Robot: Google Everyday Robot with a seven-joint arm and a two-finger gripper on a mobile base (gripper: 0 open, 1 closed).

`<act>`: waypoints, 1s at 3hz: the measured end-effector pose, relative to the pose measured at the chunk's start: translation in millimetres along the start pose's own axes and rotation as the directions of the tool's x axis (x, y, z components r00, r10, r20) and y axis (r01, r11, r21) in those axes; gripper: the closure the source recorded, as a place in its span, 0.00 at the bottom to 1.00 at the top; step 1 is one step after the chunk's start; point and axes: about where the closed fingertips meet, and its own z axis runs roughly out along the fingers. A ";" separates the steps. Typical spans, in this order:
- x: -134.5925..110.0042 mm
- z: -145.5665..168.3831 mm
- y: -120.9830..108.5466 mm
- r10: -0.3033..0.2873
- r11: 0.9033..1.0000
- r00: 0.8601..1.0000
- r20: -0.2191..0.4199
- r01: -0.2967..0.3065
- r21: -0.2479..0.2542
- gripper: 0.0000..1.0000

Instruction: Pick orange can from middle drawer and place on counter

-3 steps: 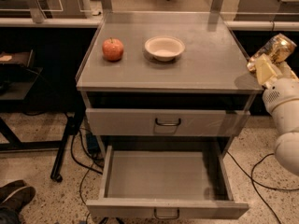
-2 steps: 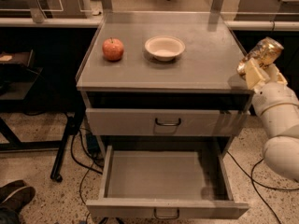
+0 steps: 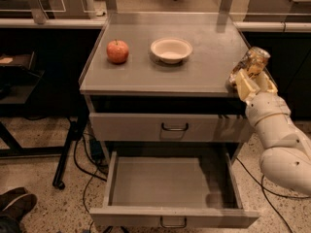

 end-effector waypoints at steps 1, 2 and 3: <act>-0.3 0.3 1.2 -0.004 1.000 1.000 0.001 0.004 -0.004 1.00; -0.5 11.8 -11.2 -0.019 0.999 1.000 0.012 0.019 0.026 1.00; -3.9 32.4 -36.3 -0.045 0.996 0.998 0.036 0.042 0.079 1.00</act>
Offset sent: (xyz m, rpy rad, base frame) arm 0.0282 -0.0282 -0.0014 -0.0194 -0.0140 -0.0821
